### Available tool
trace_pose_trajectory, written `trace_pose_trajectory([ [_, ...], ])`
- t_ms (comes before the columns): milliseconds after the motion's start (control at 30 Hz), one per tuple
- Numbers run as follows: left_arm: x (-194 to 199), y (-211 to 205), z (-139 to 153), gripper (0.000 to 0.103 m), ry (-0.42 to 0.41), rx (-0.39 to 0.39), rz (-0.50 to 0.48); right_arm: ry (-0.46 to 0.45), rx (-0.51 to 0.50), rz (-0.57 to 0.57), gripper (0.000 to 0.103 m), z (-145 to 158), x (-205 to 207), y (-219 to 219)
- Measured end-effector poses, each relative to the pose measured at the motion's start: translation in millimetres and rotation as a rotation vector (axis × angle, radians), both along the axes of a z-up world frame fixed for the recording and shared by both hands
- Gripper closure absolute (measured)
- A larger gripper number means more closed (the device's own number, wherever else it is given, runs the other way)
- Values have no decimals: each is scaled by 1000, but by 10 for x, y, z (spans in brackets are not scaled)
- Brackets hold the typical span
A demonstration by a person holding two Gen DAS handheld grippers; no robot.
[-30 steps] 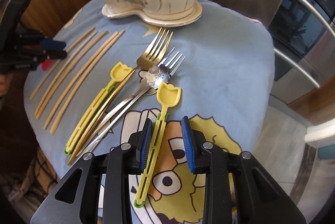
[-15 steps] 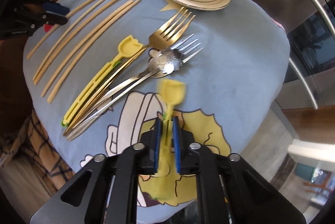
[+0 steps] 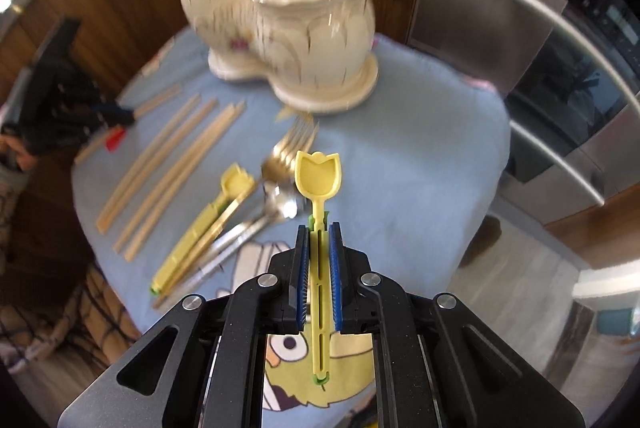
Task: Organize utensils
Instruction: 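Insert chopstick with left tool into large pot while right tool inserts yellow utensil into small pot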
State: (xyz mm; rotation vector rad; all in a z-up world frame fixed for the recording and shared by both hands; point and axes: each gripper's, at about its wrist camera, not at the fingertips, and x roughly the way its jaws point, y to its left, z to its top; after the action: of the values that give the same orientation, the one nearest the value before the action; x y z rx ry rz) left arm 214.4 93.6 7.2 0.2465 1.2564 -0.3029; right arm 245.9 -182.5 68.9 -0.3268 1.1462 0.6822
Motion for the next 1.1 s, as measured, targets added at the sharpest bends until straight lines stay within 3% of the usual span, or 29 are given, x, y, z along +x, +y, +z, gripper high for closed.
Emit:
trace_pose_trajectory([
  [200, -62, 125, 41, 99, -54, -47, 33, -51, 115, -41, 92, 229, 10, -71],
  [333, -106, 137, 218, 99, -114, -103, 48, -89, 184, -49, 92, 353, 1, -73],
  [433, -43, 165, 479, 99, -190, -158, 70, -118, 252, -57, 92, 437, -30, -89],
  [600, -130, 212, 942, 99, -375, -317, 104, -162, 391, -83, 92, 547, -41, -85],
  [767, -44, 232, 1233, 99, -522, -427, 187, -229, 547, -101, 92, 704, 3, -69],
  [967, 179, 233, 1629, 99, -717, -591, 211, -304, 622, -143, 92, 846, 203, 16],
  [1100, 394, 184, 1833, 99, -806, -613, 235, -330, 641, -173, 92, 870, 363, 52],
])
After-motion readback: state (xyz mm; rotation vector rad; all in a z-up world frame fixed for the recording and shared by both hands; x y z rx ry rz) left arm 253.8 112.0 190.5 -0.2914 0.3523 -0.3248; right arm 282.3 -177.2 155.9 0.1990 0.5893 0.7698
